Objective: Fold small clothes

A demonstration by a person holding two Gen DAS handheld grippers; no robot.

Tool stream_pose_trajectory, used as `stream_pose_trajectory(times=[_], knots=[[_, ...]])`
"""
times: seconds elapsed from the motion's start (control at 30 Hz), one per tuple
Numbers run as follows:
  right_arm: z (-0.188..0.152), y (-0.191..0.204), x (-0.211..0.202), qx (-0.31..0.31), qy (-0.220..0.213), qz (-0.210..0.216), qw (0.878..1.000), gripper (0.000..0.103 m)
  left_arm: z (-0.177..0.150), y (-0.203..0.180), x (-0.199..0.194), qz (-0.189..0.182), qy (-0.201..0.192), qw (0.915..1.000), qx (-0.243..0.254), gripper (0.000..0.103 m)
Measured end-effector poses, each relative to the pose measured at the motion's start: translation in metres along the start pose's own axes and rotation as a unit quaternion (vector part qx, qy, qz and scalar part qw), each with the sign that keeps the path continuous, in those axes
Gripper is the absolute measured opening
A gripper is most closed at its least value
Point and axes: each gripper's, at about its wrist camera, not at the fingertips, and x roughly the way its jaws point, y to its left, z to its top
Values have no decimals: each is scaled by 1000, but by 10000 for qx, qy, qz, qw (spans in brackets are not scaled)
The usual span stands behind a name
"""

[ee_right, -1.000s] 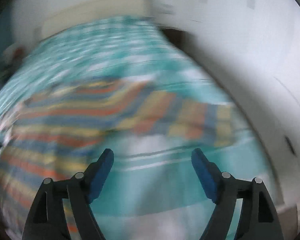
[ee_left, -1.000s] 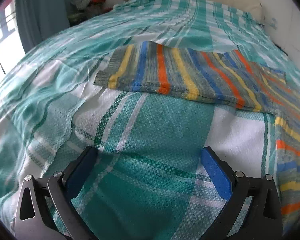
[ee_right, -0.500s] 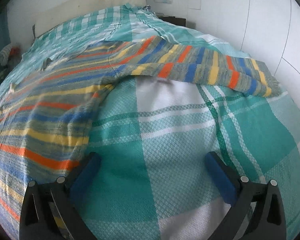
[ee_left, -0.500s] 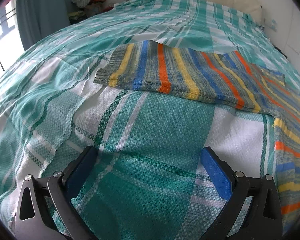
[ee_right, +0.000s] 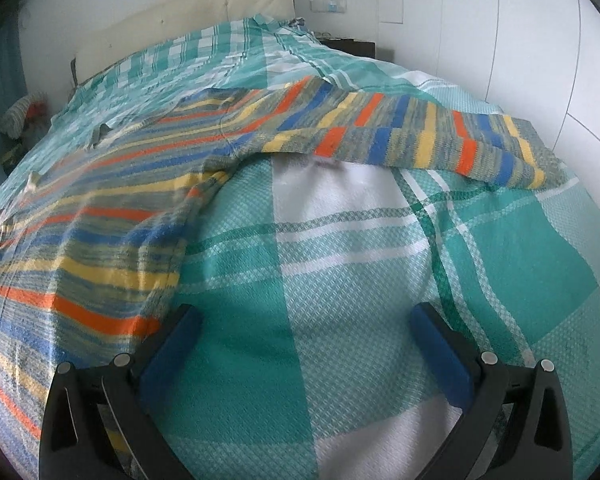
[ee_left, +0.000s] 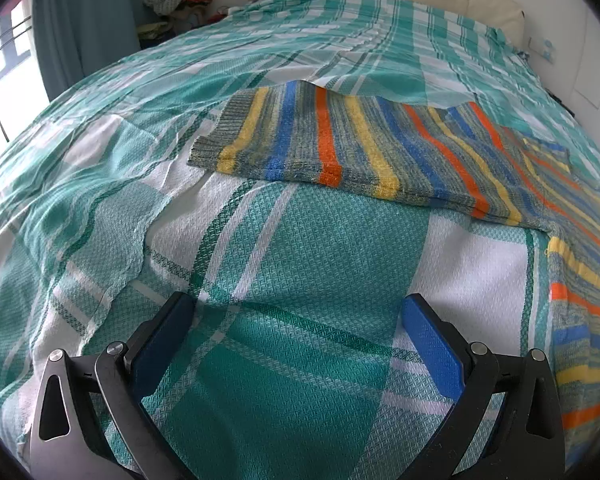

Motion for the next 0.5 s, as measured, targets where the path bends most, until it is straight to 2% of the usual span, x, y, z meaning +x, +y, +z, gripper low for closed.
stream_pose_trajectory(times=[0.5], knots=[[1,6,1,-161,1,-189,9997,103,0,0,0,1,-1,10000,-4,103]])
